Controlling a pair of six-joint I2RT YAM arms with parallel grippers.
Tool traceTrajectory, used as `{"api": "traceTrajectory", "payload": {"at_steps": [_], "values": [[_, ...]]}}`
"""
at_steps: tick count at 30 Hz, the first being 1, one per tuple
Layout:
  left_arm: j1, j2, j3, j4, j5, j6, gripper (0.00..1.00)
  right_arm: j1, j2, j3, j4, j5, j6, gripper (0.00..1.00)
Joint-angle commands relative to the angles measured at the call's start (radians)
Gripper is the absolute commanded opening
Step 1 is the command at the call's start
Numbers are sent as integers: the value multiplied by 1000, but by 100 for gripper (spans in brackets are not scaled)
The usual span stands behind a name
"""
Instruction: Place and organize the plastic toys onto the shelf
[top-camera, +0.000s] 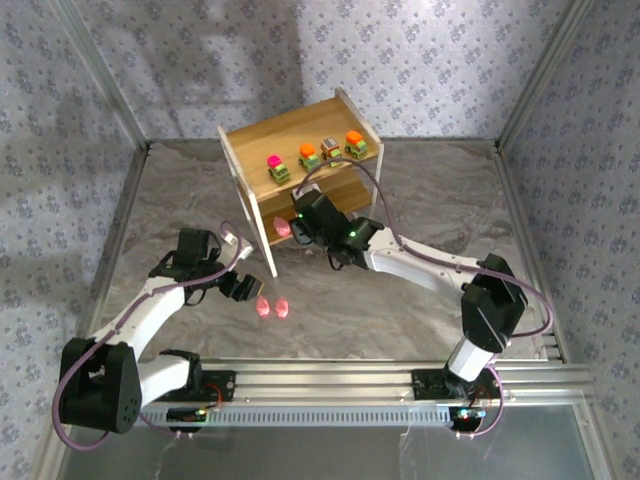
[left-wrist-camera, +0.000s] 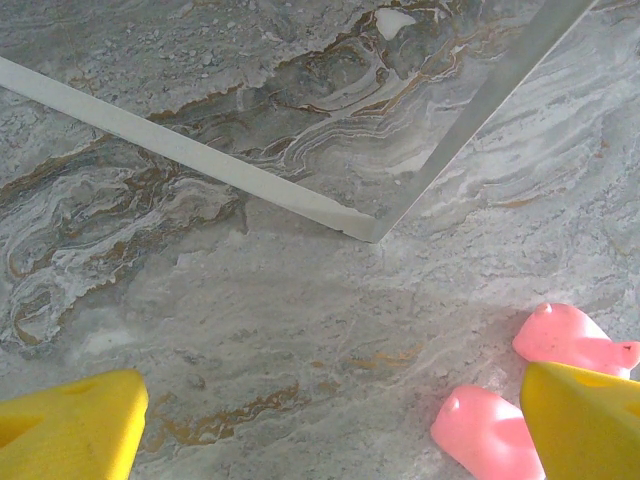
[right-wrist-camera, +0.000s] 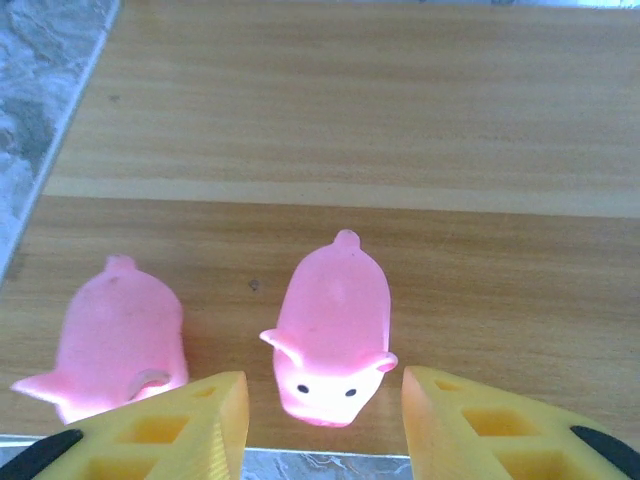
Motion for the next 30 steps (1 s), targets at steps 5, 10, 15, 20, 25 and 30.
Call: {"api": "traceTrajectory", "payload": {"at_steps": [5, 10, 15, 20, 25, 30], "values": [[5, -19, 0, 3, 9, 2, 96, 49, -96, -47, -30, 87, 29, 47], [5, -23, -1, 3, 6, 2, 96, 113, -171, -138, -58, 167, 87, 47], [6, -21, 0, 3, 8, 2, 96, 212, -244, -240, -108, 249, 172, 48], [7, -19, -2, 9, -1, -1, 96, 318, -226, -277, -143, 279, 254, 50], [13, -17, -6, 14, -1, -2, 96, 412, -154, -292, -127, 275, 327, 55], [17, -21, -4, 11, 0, -6, 96, 483, -59, -286, -106, 253, 401, 60]]}}
